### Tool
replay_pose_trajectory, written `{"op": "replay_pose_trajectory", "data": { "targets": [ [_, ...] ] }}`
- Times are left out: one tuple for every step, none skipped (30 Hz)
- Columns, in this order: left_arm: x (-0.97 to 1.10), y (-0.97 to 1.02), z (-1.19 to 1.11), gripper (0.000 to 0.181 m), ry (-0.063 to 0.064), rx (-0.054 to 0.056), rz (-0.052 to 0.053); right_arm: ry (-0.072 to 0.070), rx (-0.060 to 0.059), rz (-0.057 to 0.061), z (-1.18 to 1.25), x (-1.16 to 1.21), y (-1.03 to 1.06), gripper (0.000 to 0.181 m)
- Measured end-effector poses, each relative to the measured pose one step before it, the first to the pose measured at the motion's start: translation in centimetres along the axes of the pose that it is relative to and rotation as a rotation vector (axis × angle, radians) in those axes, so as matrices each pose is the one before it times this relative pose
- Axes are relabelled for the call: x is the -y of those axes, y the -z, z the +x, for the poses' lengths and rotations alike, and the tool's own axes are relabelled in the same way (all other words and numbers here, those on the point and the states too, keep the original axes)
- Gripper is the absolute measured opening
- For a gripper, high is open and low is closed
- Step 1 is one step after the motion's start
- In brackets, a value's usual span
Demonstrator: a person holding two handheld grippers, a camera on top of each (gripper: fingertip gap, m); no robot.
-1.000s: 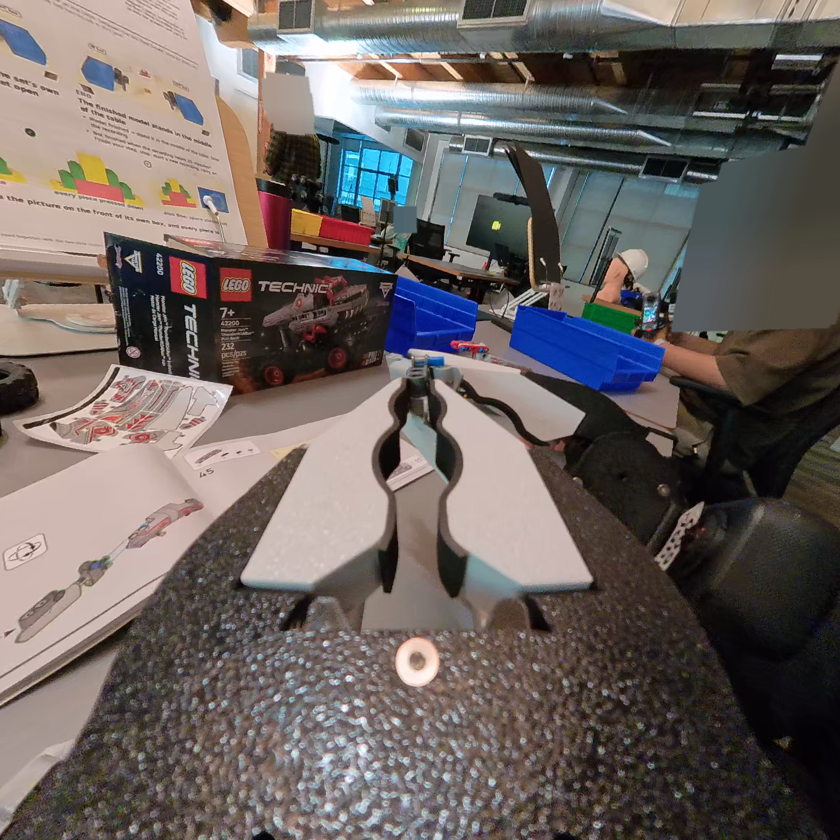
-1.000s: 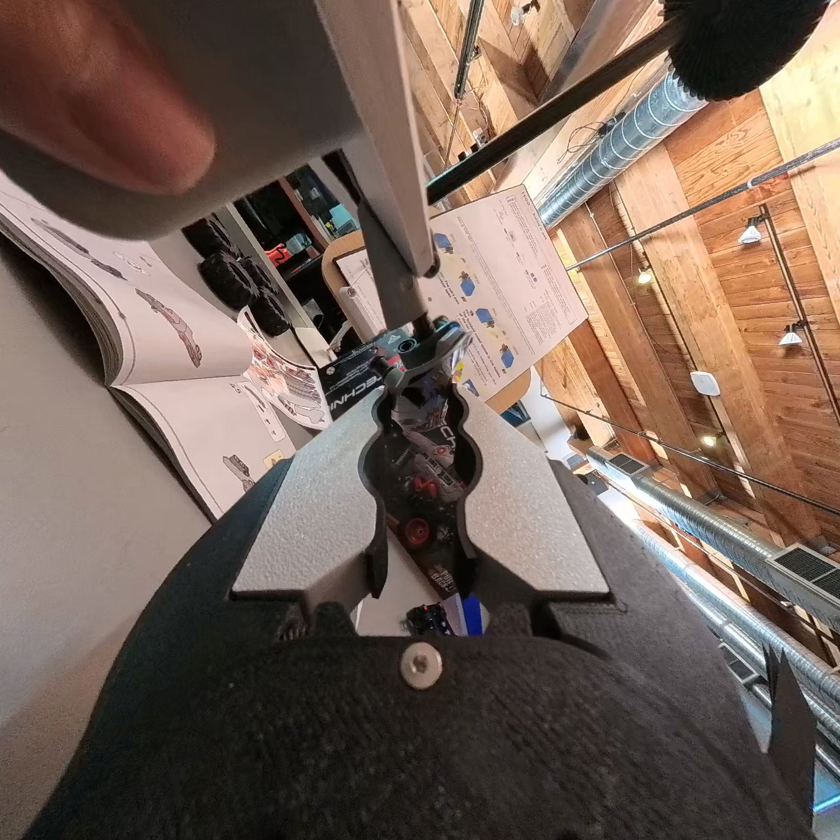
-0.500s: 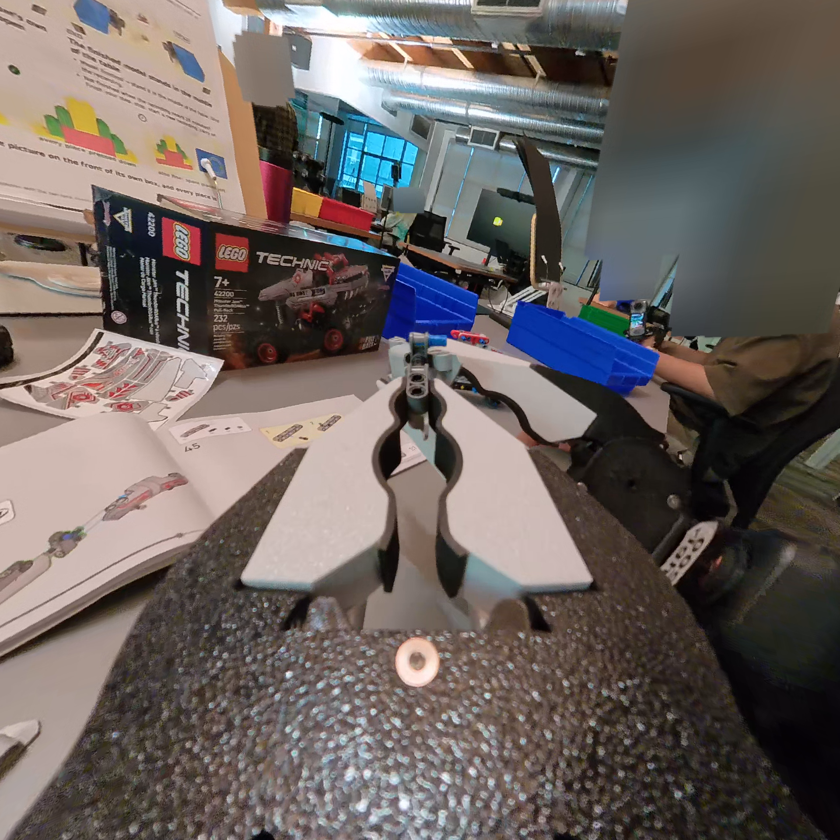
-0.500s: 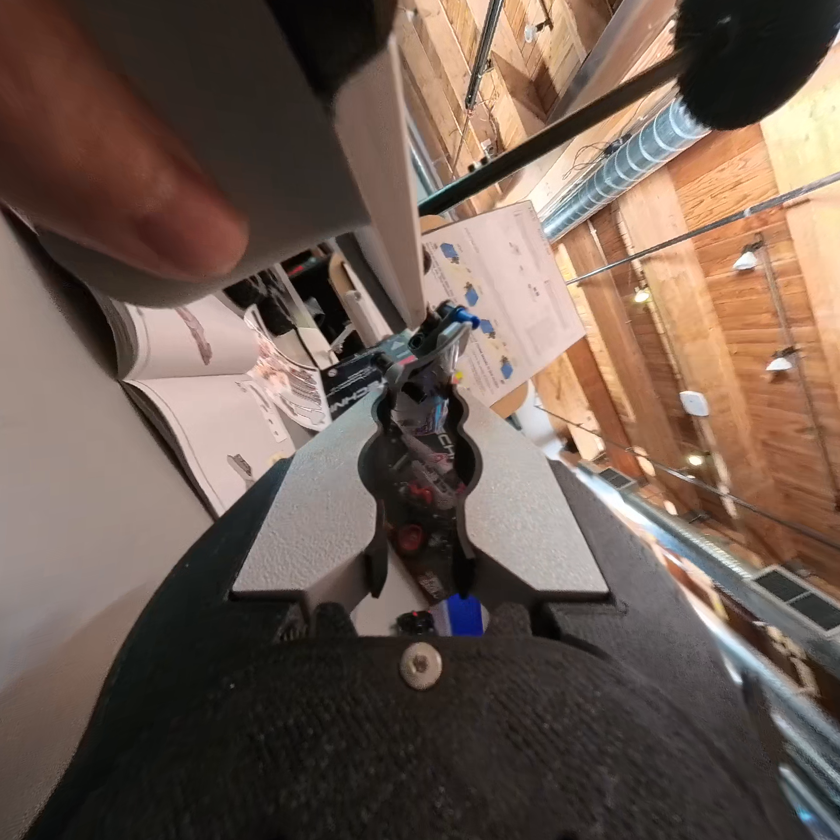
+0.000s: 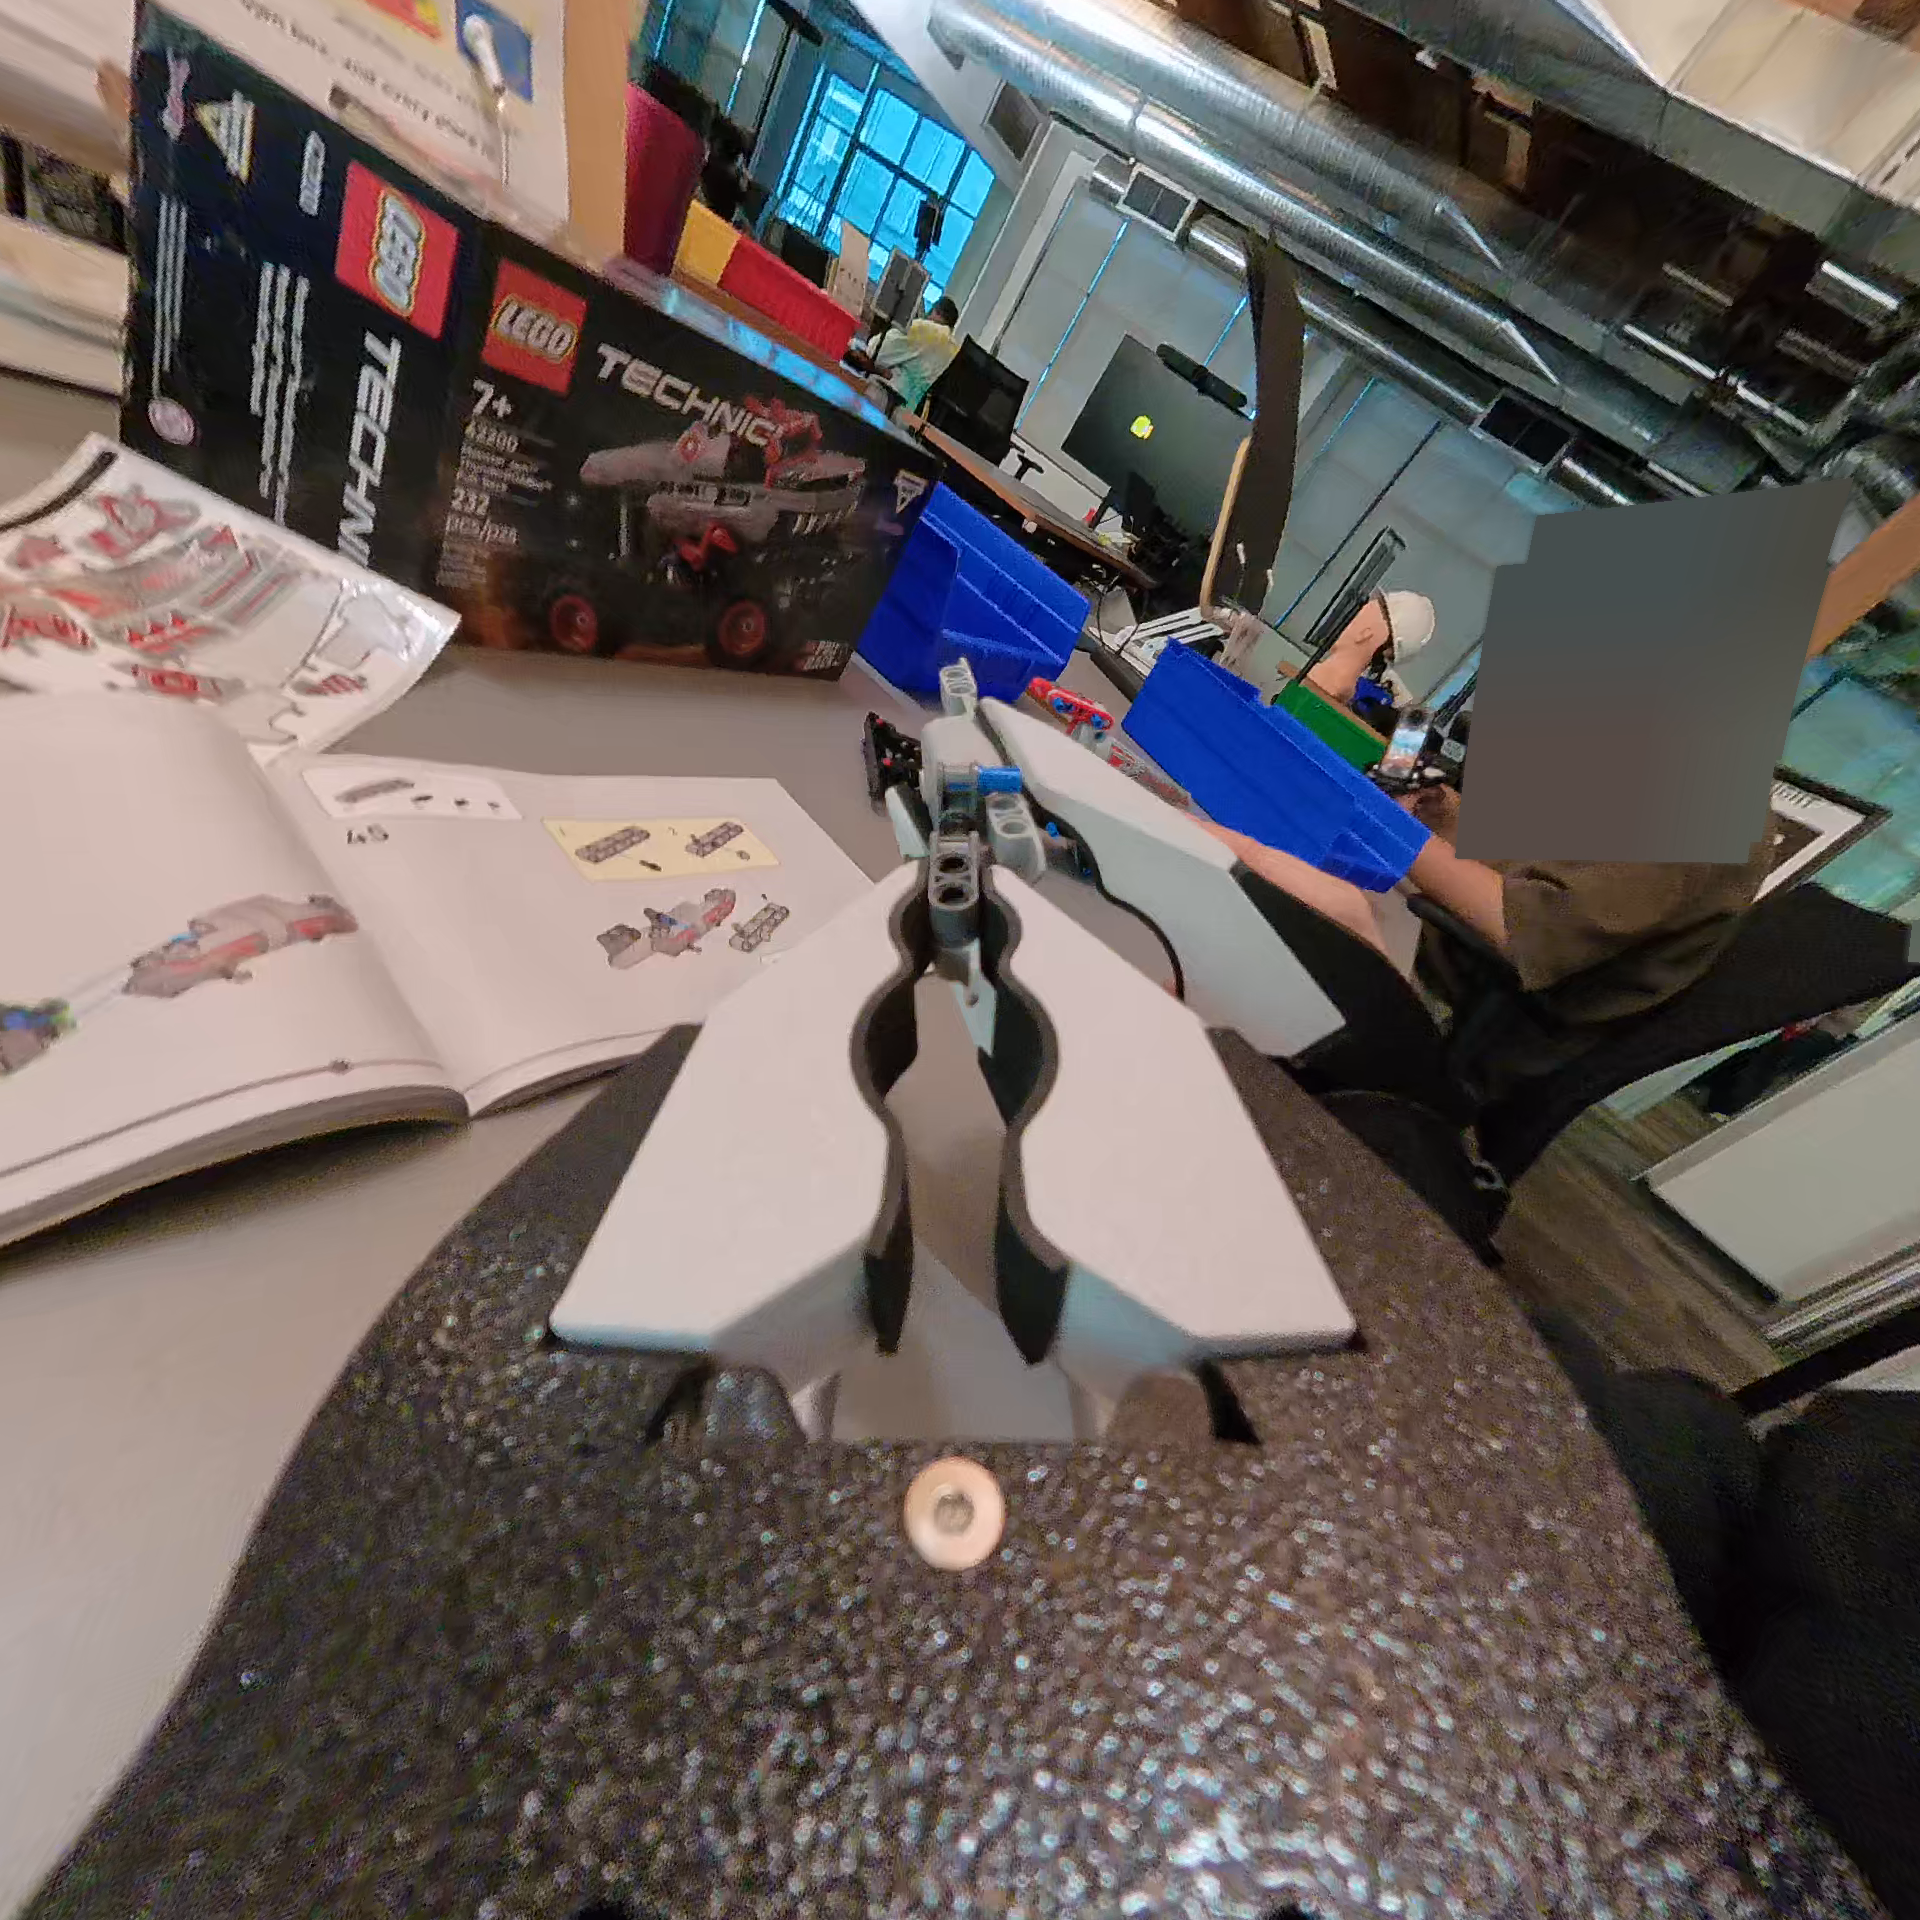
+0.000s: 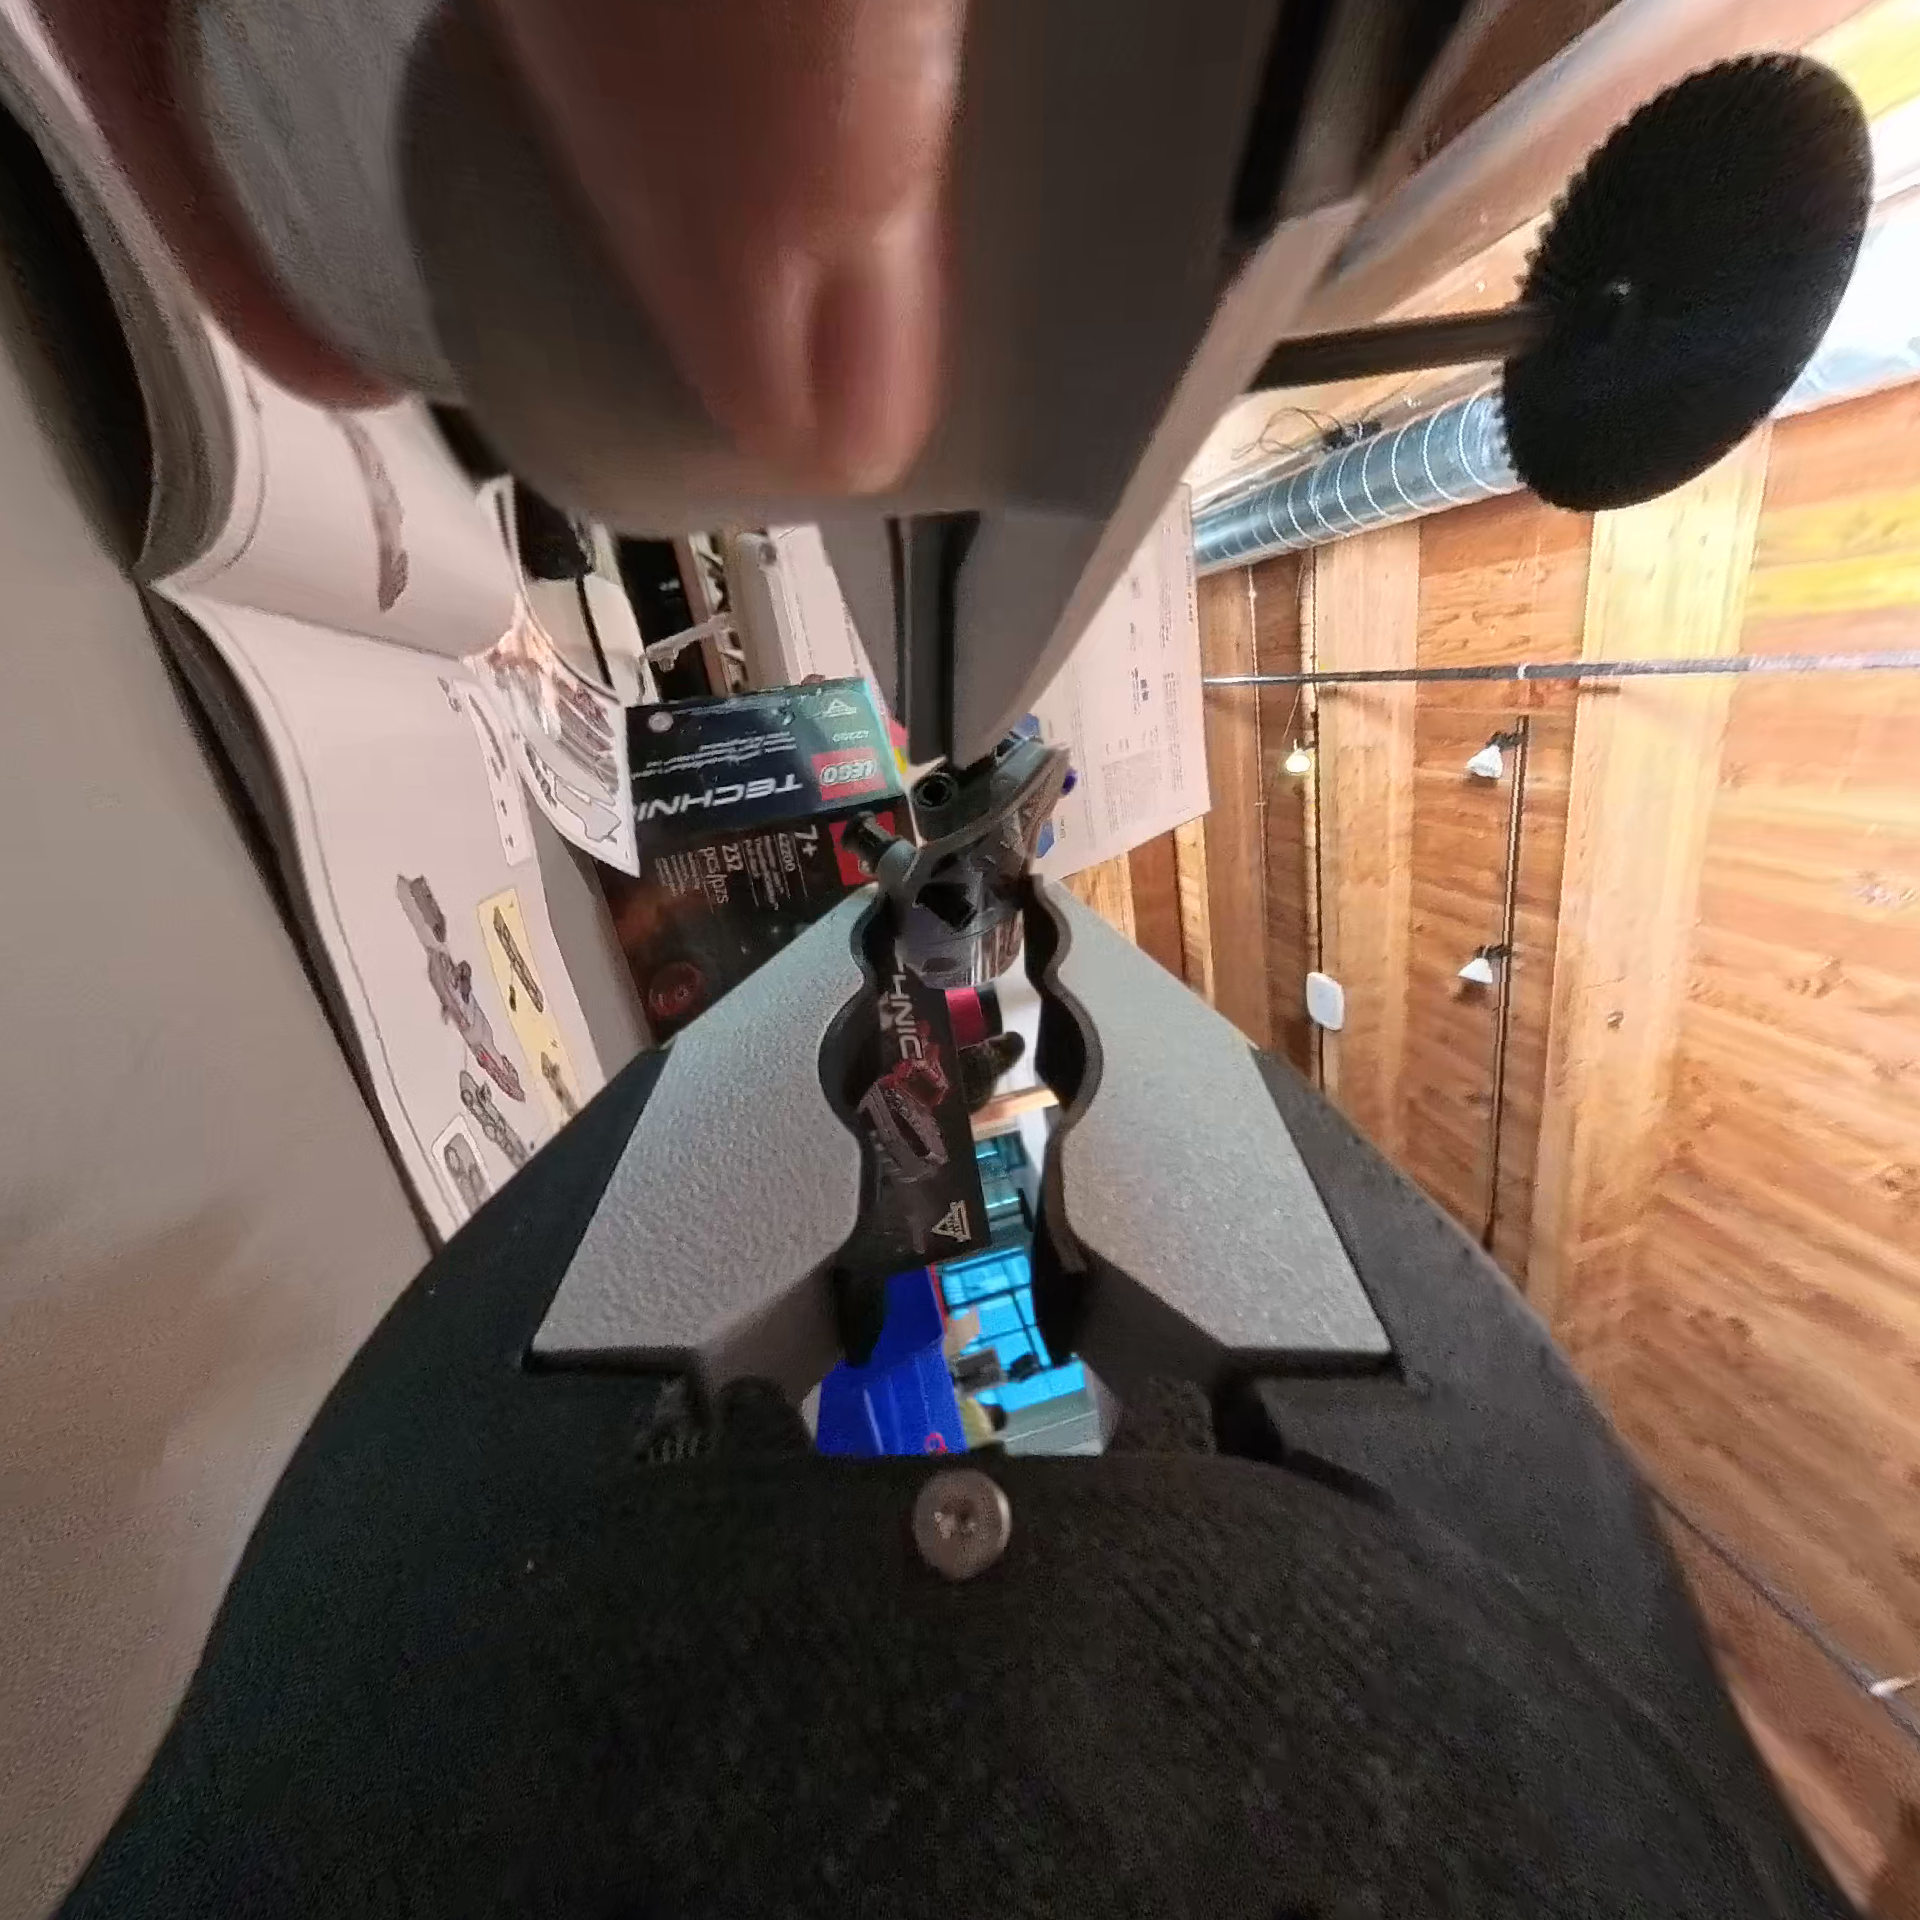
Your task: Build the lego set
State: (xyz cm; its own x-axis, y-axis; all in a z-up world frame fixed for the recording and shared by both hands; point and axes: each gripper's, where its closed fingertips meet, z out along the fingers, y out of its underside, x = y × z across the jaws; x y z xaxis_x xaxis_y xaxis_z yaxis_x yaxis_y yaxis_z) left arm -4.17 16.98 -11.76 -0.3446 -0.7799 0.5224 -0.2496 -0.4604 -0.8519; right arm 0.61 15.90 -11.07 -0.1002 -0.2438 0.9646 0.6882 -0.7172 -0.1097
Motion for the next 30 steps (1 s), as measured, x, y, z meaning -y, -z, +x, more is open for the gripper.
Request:
{"op": "replay_pose_trajectory", "data": {
  "targets": [
    [-0.143, -0.053, -0.255, 0.005, 0.0301, -0.0043, -0.0027, 0.0287, 0.0105, -0.0018, -0.323, -0.025, -0.046, 0.023],
    [-0.208, -0.071, -0.213, 0.005, 0.0397, -0.0079, -0.0065, 0.0294, 0.0056, -0.0037, -0.225, -0.059, -0.035, 0.023],
    [-0.227, -0.068, -0.282, 0.005, 0.0388, -0.0022, -0.0084, 0.0247, 0.0114, -0.0017, -0.326, -0.051, -0.041, 0.023],
    [-0.158, -0.052, -0.25, 0.005, 0.028, -0.0025, -0.0051, 0.013, 0.0168, -0.0004, -0.393, -0.023, -0.058, 0.023],
    [-0.138, -0.047, -0.241, 0.005, 0.0102, 0.0005, -0.005, 0.0113, 0.0144, -0.0008, -0.297, -0.017, -0.053, 0.023],
    [-0.144, -0.046, -0.218, 0.005, -0.0003, 0.0035, -0.0077, 0.011, 0.0151, 0.001, -0.304, -0.02, -0.041, 0.023],
    [-0.059, -0.001, -0.137, 0.005, 0.0025, 0.0035, -0.0042, 0.009, 0.0123, 0.0043, -0.26, 0.005, -0.022, 0.023],
    [-0.054, -0.027, -0.071, 0.005, 0.0036, 0.0025, -0.0041, 0.0082, 0.0038, 0.0072, -0.112, 0.016, -0.008, 0.023],
    [-0.092, -0.049, -0.114, 0.005, 0.0003, 0.0076, -0.0059, -0.0035, 0.0127, 0.0007, -0.174, -0.032, -0.01, 0.023],
    [-0.037, -0.024, -0.029, 0.005, 0.0054, 0.003, 0.0014, -0.0133, 0.0148, -0.0016, -0.205, -0.021, -0.028, 0.023],
    [-0.044, -0.008, 0.025, 0.005, 0.0161, -0.0011, 0.0029, -0.005, 0.0043, -0.0037, -0.029, -0.015, -0.002, 0.023],
    [-0.048, -0.004, -0.05, 0.005, 0.0095, 0.0033, -0.0002, -0.0018, 0.0047, -0.0045, -0.062, -0.005, 0.004, 0.022],
    [0.004, 0.018, -0.058, 0.005, -0.0011, 0.0007, -0.0003, -0.006, 0.0071, 0.0017, -0.099, 0.031, 0.005, 0.023],
    [-0.004, -0.013, -0.055, 0.005, 0.0124, -0.005, -0.0027, 0.0021, 0.0029, 0.0076, -0.041, 0.026, -0.005, 0.022],
    [-0.038, -0.02, -0.07, 0.005, 0.0247, -0.0055, -0.003, 0.0021, 0.0047, 0.0042, -0.079, 0.009, -0.007, 0.022],
    [-0.06, -0.033, -0.129, 0.005, 0.0182, -0.0002, -0.0018, -0.0001, 0.0081, -0.0021, -0.129, -0.006, -0.033, 0.022],
    [-0.078, -0.042, -0.068, 0.005, 0.0081, 0.0013, 0.0007, 0.0025, 0.0073, -0.0048, -0.142, -0.007, -0.043, 0.023],
    [-0.097, -0.051, -0.012, 0.005, 0.0043, 0.0027, 0.0017, 0.0009, 0.0041, -0.0059, -0.066, -0.037, -0.012, 0.022],
    [-0.088, -0.04, 0.035, 0.005, 0.0022, 0.0038, 0.002, -0.0066, 0.0042, -0.0045, -0.038, -0.011, -0.006, 0.022],
    [-0.061, -0.037, 0.005, 0.005, -0.0023, 0.0054, 0.0004, -0.0131, 0.006, -0.0082, -0.032, -0.031, -0.012, 0.022],
    [0.007, 0.003, -0.059, 0.005, 0.004, 0.0051, 0.0048, -0.0117, 0.0085, -0.0089, -0.08, 0.005, -0.015, 0.022],
    [-0.054, -0.025, -0.113, 0.005, 0.0205, -0.0004, 0.0024, -0.007, 0.0092, -0.0042, -0.115, 0.054, -0.029, 0.022],
    [-0.143, -0.067, -0.192, 0.005, 0.02, 0.0009, -0.0031, -0.0018, 0.0127, -0.005, -0.207, 0.008, -0.056, 0.022],
    [-0.102, -0.077, -0.212, 0.005, 0.0073, 0.0027, -0.0014, 0.0011, 0.0151, -0.0046, -0.269, -0.01, -0.065, 0.022],
    [-0.033, -0.048, -0.147, 0.005, 0.0037, 0.0019, 0.0029, -0.004, 0.0141, -0.0061, -0.24, -0.028, -0.056, 0.022],
    [-0.008, -0.036, -0.102, 0.005, 0.0044, 0.0023, 0.0019, -0.0094, 0.0117, -0.0072, -0.144, -0.016, -0.041, 0.022],
    [-0.122, -0.089, -0.212, 0.005, -0.006, 0.0109, -0.0096, -0.0112, 0.0176, -0.0068, -0.248, -0.029, -0.064, 0.022],
    [-0.108, -0.107, -0.258, 0.005, -0.0163, 0.0124, -0.0095, -0.0087, 0.0212, -0.0048, -0.346, -0.037, -0.087, 0.022],
    [-0.16, -0.125, -0.244, 0.005, -0.0078, 0.0065, -0.011, -0.0064, 0.0239, -0.0032, -0.383, -0.051, -0.109, 0.022],
    [-0.226, -0.17, 0.014, 0.007, 0.0029, -0.0155, -0.0126, -0.0057, 0.0173, -0.002, -0.274, -0.037, -0.091, 0.022]
  ]
}}
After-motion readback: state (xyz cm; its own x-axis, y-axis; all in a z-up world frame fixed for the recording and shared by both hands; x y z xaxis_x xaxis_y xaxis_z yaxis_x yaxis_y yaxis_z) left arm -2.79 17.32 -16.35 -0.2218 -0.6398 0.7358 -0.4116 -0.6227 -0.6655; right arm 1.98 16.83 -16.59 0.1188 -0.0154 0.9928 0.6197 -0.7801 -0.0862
